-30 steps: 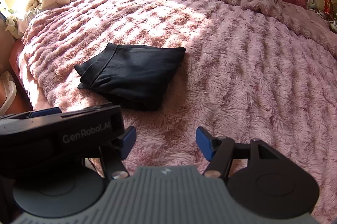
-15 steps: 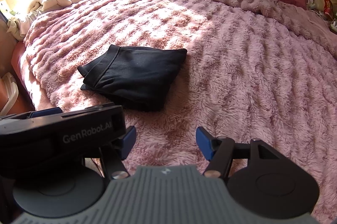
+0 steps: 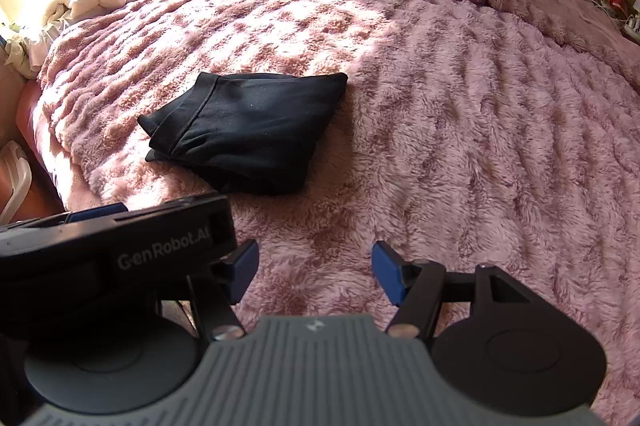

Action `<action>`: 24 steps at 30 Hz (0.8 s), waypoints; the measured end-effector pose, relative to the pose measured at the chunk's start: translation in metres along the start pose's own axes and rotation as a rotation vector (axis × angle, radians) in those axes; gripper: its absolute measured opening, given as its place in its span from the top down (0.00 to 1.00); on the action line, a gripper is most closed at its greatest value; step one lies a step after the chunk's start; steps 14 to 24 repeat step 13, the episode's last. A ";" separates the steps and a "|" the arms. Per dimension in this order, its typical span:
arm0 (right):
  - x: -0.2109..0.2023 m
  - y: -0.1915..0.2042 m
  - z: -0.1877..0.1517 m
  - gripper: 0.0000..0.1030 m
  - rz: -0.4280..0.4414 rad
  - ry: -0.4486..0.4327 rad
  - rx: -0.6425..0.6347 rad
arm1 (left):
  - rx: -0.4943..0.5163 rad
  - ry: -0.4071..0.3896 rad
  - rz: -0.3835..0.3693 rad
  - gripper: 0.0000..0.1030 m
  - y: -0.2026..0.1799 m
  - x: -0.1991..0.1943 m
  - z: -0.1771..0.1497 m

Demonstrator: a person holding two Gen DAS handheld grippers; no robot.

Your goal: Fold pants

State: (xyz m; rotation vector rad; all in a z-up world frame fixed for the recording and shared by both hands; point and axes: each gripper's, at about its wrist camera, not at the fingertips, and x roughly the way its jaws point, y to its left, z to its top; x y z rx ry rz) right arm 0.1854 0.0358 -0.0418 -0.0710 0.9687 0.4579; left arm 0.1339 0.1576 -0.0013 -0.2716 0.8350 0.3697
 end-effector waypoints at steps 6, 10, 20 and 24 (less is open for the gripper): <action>0.005 -0.003 -0.001 0.43 0.011 0.011 0.008 | -0.006 0.007 -0.012 0.25 0.001 0.004 -0.002; 0.006 -0.003 -0.002 0.43 0.013 0.013 0.009 | 0.004 0.015 -0.002 0.23 -0.001 0.007 -0.003; 0.009 -0.004 -0.003 0.43 0.013 0.020 0.013 | 0.001 0.021 0.015 0.15 -0.003 0.008 -0.004; 0.009 -0.004 -0.003 0.43 0.013 0.020 0.013 | 0.001 0.021 0.015 0.15 -0.003 0.008 -0.004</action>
